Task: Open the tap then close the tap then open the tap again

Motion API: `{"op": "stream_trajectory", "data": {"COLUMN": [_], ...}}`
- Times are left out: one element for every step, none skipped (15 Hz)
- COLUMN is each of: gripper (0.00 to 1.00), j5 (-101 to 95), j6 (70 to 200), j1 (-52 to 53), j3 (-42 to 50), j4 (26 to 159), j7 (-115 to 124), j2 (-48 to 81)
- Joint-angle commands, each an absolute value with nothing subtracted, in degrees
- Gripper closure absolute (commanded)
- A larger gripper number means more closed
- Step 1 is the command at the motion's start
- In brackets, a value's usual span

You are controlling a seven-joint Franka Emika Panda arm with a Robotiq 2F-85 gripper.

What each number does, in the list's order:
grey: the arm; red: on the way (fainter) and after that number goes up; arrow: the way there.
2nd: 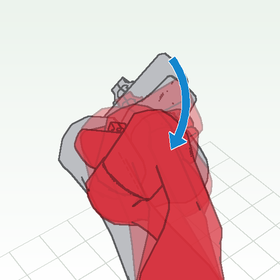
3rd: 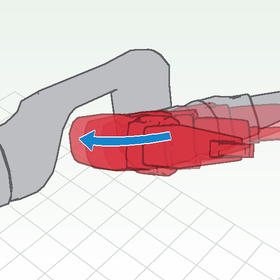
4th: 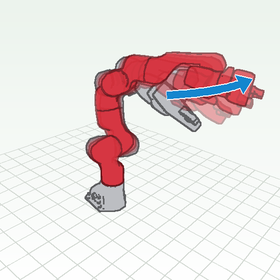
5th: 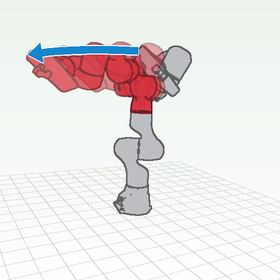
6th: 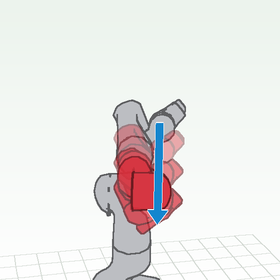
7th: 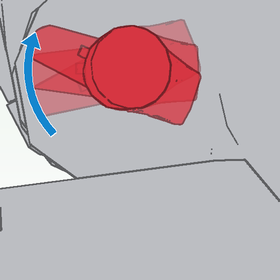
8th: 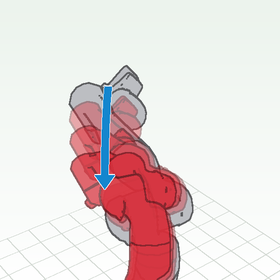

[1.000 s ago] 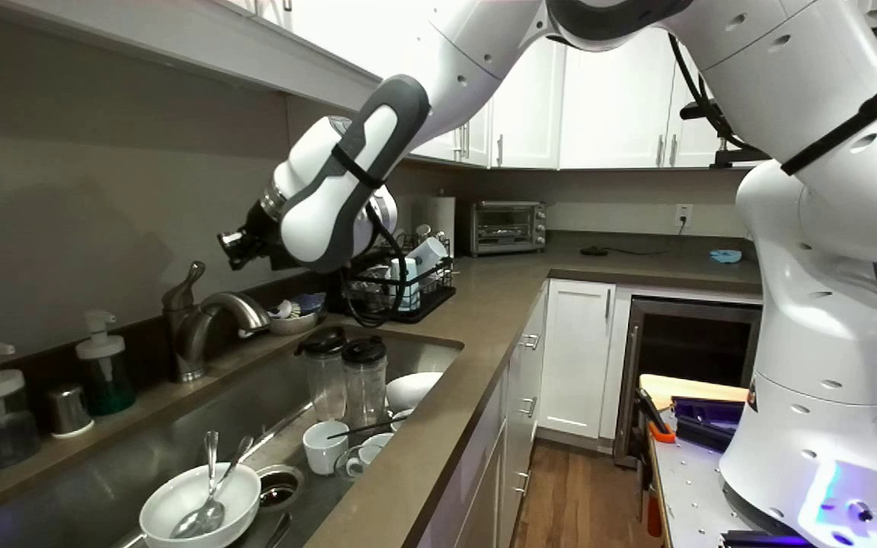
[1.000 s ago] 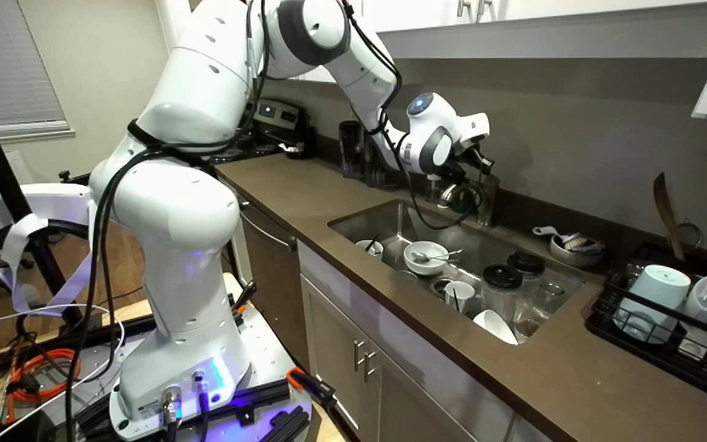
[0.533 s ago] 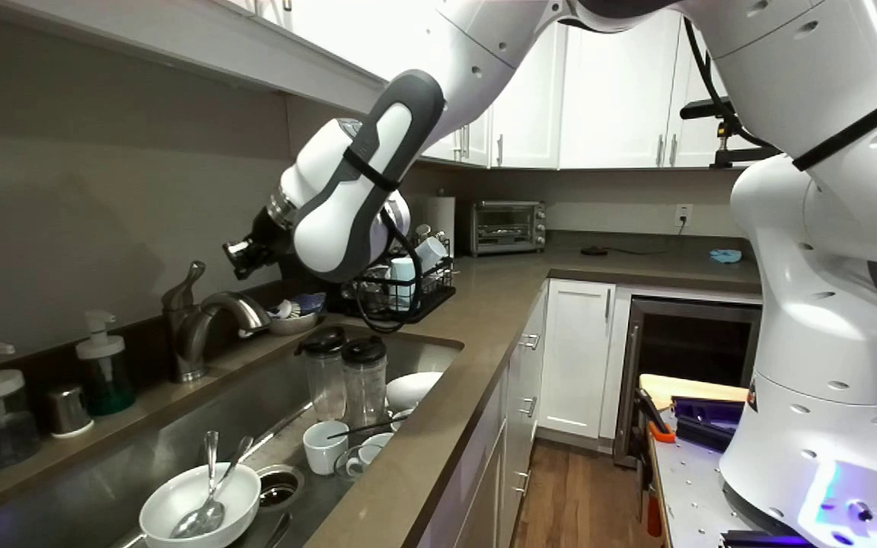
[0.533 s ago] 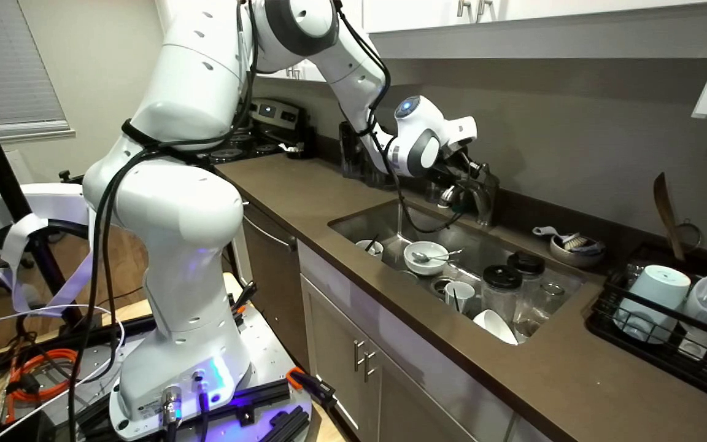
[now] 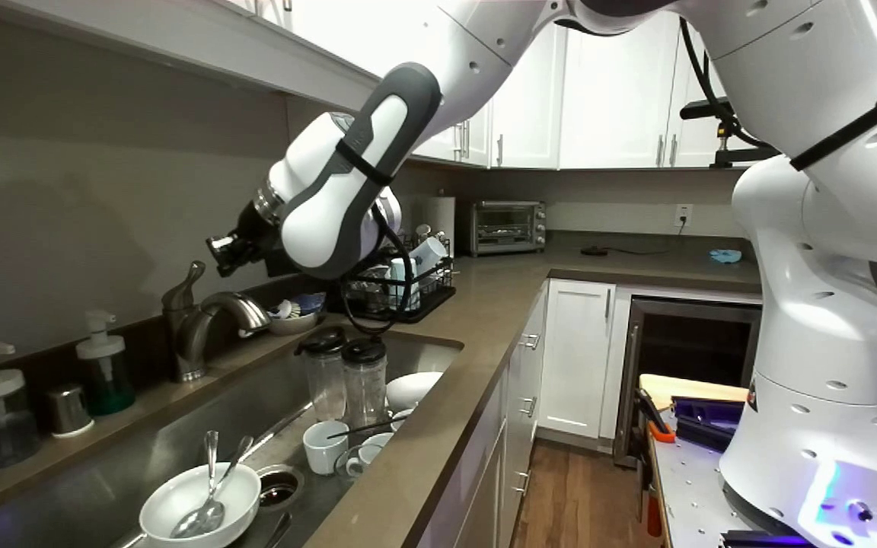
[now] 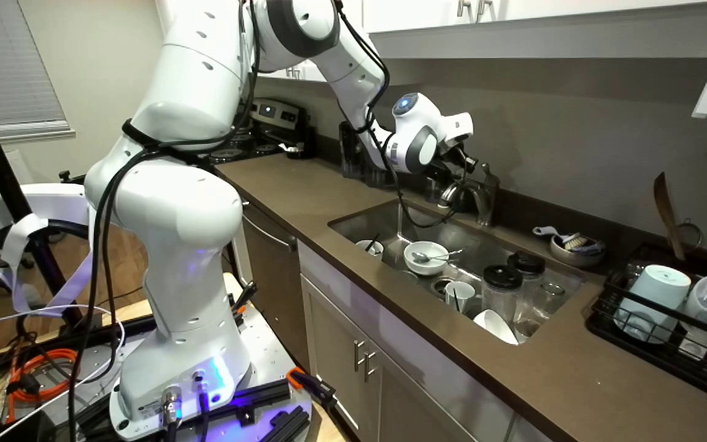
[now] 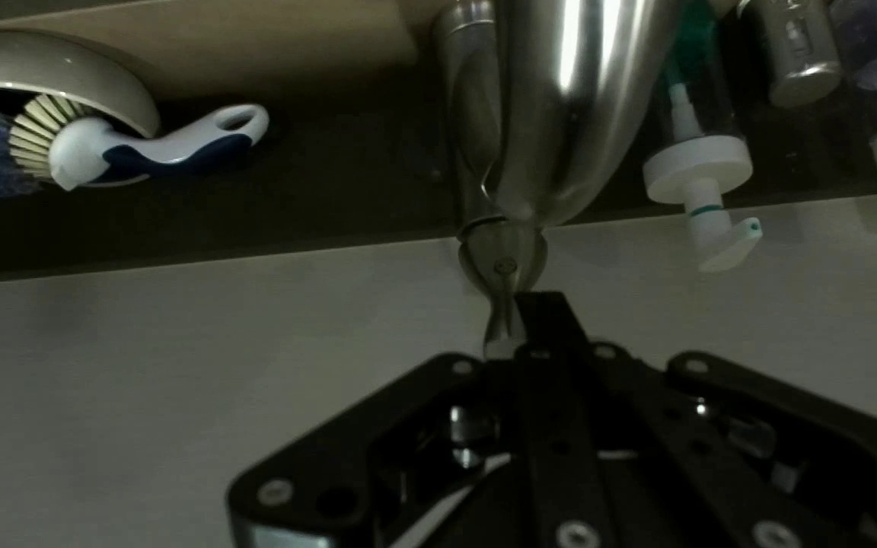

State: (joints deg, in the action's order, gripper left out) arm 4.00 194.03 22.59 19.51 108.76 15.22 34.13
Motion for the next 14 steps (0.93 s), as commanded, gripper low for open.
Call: {"op": "stream_trajectory", "data": {"gripper": [1.0, 1.0, 1.0, 1.0, 1.0, 1.0, 1.0, 1.0, 1.0, 1.0, 1.0, 1.0, 1.0, 1.0], "j5": [2.3, 2.2, 2.2, 2.3, 2.4, 2.6, 2.7, 2.8, 2.9, 2.9, 3.0, 2.9, 3.0, 3.0], "j6": [191.3, 190.5, 189.7, 188.6, 187.6, 186.7, 186.0, 185.1, 184.5, 184.2, 183.7, 183.4, 183.2, 183.0], "j1": [17.1, 16.0, 14.8, 13.8, 12.7, 11.9, 11.1, 10.6, 10.4, 10.2, 10.3, 10.4, 10.5, 10.7], "j3": [14.4, 13.4, 12.3, 11.5, 10.4, 9.5, 8.9, 8.3, 8.1, 7.9, 7.9, 8.0, 8.0, 8.1], "j4": [104.1, 102.7, 101.5, 100.2, 99.0, 98.2, 97.4, 96.9, 96.3, 96.4, 96.3, 96.4, 96.7, 97.0], "j7": [15.5, 15.3, 15.1, 14.9, 14.8, 14.6, 14.4, 14.3, 14.2, 14.2, 14.2, 14.2, 14.2, 14.2], "j2": [34.9, 35.3, 35.6, 36.0, 36.3, 36.5, 36.9, 37.0, 37.2, 37.2, 37.2, 37.2, 37.1, 37.0]}}
